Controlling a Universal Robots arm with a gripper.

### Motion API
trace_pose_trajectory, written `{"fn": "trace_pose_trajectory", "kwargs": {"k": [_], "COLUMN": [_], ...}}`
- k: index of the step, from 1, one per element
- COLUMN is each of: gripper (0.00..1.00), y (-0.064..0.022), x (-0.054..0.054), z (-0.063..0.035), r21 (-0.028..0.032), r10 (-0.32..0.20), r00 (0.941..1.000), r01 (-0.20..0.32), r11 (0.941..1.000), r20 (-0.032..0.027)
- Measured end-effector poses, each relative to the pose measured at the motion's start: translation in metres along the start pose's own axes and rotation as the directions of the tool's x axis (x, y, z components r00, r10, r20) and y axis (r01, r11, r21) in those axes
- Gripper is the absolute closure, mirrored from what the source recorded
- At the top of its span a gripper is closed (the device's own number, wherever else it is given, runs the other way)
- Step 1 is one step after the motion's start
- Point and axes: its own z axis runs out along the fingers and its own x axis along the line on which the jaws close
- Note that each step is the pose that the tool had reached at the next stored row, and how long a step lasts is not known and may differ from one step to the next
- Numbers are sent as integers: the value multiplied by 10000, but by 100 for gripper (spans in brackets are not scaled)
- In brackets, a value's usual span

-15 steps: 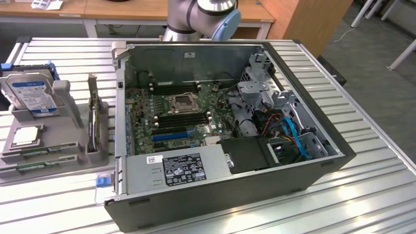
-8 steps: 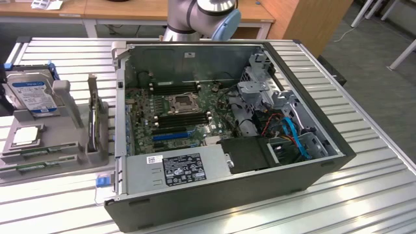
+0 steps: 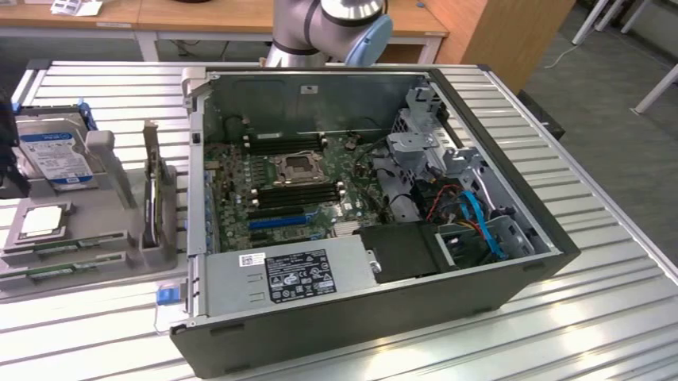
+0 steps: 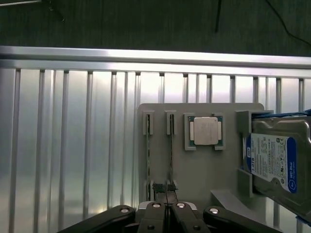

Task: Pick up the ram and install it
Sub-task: 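Pick up the ram and move it above insertion slot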

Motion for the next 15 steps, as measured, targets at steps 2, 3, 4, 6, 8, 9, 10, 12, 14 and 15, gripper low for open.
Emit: {"fn": "trace_pose_trajectory", "kwargs": {"k": [2,3,4,6,8,9,10,12,14,15], "gripper": [89,89,89,89,89,89,89,89,89,89], "y": [-1,-2,-2,-4,-5,-6,-6,-8,-9,-10], "x": [0,1,1,2,3,3,3,4,5,5], "z": [38,56,73,110,145,165,183,219,255,274], "r21": [1,0,0,1,-1,1,1,0,1,0], "r10": [0,1,0,0,1,0,1,0,0,0], "r00": [10000,10000,10000,10000,10000,10000,10000,10000,10000,10000], "r01": [0,-1,0,0,-1,0,-1,0,0,0], "r11": [10000,10000,10000,10000,10000,10000,10000,10000,10000,10000], "r20": [1,0,0,0,-1,1,1,0,1,0]}}
